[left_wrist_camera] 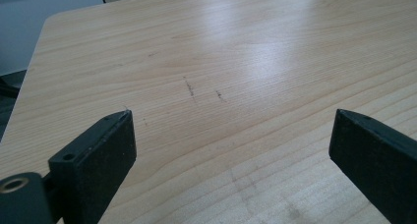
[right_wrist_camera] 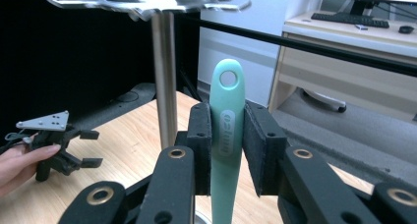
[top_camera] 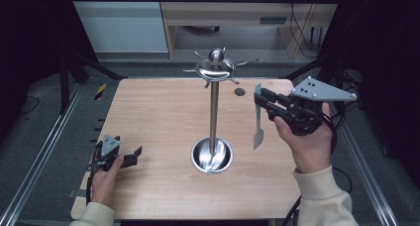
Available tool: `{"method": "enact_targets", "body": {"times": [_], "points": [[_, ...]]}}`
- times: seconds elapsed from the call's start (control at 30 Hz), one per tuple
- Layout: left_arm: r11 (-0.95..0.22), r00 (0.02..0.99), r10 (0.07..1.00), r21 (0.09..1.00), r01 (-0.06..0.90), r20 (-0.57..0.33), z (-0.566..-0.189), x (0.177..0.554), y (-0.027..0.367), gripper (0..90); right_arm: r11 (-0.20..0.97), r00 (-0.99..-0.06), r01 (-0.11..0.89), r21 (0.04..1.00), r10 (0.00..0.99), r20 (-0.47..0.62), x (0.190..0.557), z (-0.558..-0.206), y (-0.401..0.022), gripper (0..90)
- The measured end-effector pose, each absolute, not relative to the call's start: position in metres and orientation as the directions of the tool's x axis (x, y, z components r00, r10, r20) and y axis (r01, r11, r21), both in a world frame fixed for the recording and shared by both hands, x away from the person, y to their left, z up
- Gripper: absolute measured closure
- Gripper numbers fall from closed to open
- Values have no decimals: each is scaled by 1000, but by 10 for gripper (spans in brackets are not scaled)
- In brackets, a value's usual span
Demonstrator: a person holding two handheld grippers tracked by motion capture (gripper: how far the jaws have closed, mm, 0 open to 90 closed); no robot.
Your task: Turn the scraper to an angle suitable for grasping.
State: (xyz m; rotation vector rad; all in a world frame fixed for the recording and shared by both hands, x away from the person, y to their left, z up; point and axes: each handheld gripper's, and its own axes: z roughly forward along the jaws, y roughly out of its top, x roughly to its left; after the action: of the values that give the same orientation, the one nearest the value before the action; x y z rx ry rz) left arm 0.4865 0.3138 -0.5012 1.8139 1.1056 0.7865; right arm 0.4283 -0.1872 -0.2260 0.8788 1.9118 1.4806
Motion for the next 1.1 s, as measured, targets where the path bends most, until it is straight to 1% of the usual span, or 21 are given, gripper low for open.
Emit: {"method": "enact_targets", "body": {"times": [0.47,1.1], "points": [[-240,408,910,896,375,73,-501,486,315,36,192,-663,96,977,744,-81,416,-210,-171,743],[-240,408,910,896,374,74,-501,486,315,36,214,-688,92,973,720,-93,417,-204,-160,743]]}}
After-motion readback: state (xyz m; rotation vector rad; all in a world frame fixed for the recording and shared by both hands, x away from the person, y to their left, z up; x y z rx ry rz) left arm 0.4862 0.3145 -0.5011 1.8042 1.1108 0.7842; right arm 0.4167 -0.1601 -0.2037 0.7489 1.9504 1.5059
